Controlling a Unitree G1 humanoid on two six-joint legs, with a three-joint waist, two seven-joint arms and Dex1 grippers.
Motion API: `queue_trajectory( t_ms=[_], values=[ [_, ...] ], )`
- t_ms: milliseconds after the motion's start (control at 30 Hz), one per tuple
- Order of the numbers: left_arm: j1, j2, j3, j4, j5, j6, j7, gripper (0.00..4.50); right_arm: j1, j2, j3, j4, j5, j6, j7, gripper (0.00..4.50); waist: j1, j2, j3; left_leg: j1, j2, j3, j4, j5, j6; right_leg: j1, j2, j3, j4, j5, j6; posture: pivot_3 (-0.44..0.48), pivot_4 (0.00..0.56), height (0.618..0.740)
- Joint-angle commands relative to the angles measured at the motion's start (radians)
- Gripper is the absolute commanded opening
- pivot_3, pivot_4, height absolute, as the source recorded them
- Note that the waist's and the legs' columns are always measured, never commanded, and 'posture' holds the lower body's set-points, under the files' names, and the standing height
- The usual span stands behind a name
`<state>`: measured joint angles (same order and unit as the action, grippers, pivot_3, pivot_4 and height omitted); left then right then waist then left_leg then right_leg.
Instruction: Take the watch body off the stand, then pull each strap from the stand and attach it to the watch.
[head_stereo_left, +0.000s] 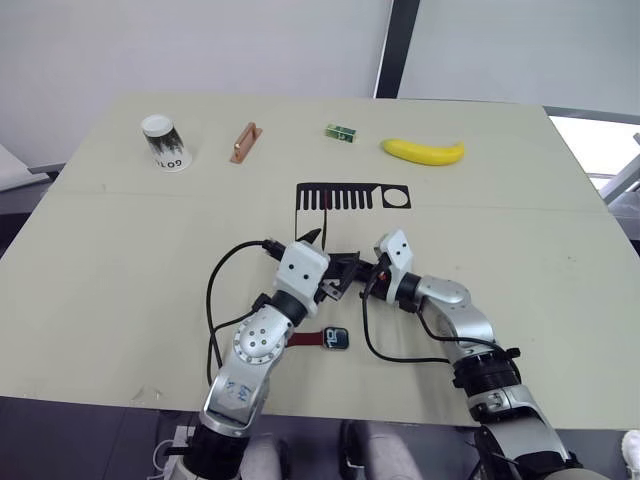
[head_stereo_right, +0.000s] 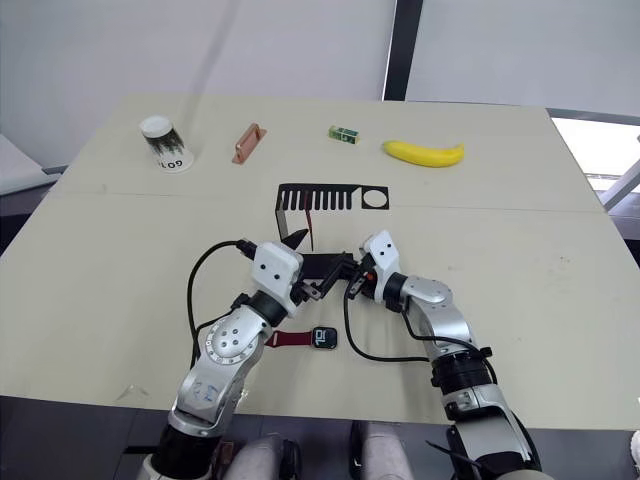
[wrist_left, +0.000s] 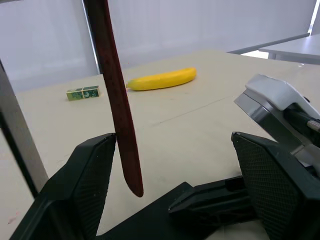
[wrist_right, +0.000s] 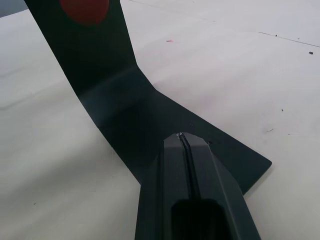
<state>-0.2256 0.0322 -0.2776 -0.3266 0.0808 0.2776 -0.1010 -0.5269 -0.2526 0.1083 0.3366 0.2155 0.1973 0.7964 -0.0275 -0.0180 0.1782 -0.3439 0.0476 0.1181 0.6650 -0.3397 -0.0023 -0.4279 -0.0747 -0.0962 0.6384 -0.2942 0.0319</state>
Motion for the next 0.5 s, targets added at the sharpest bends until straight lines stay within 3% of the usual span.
queue_trajectory(
  t_ms=[33, 500],
  values=[
    [-0.027, -0.026, 0.005, 0.007, 0.014, -0.024, 0.022, 4.00, 0.026, 0.007, 0.014, -0.017, 0.007, 0.024, 0.017, 0.00, 0.001, 0.000, 0.000, 0.000, 0.000, 0.000, 0.000, 0.000, 0.000, 0.000, 0.000, 0.000, 0.000, 0.000, 0.000, 0.000, 0.150, 0.740],
    [-0.063, -0.061, 0.030, 0.052, 0.018, -0.058, 0.044, 4.00, 0.049, -0.003, 0.015, -0.053, 0.007, 0.047, 0.014, 0.00, 0.001, 0.000, 0.000, 0.000, 0.000, 0.000, 0.000, 0.000, 0.000, 0.000, 0.000, 0.000, 0.000, 0.000, 0.000, 0.000, 0.150, 0.740]
  ],
)
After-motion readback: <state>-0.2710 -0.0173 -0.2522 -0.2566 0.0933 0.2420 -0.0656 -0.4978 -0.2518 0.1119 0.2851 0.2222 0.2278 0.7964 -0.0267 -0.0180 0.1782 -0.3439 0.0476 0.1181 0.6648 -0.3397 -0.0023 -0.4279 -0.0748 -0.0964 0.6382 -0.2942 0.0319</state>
